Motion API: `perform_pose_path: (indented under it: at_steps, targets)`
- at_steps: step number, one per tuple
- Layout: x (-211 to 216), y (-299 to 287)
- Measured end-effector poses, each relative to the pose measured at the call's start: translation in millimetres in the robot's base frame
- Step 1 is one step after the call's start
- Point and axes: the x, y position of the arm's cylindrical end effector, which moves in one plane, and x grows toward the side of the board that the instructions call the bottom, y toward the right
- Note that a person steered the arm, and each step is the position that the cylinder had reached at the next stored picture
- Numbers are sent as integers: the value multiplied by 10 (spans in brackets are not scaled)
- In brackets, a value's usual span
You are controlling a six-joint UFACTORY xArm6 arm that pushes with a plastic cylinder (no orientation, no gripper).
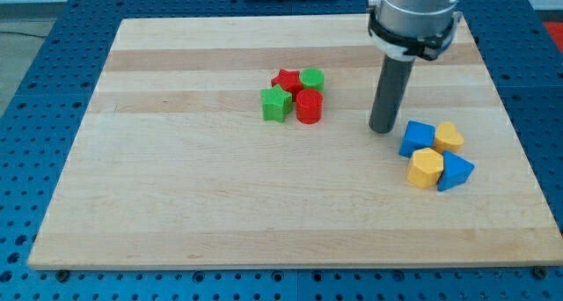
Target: Move the blue cube into the yellow hexagon
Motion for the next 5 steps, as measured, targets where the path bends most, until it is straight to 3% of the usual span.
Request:
perform_pose_path:
  at_steps: [1,3,5]
  targets:
    - [-72,284]
    - [433,476]
    - [-33,634]
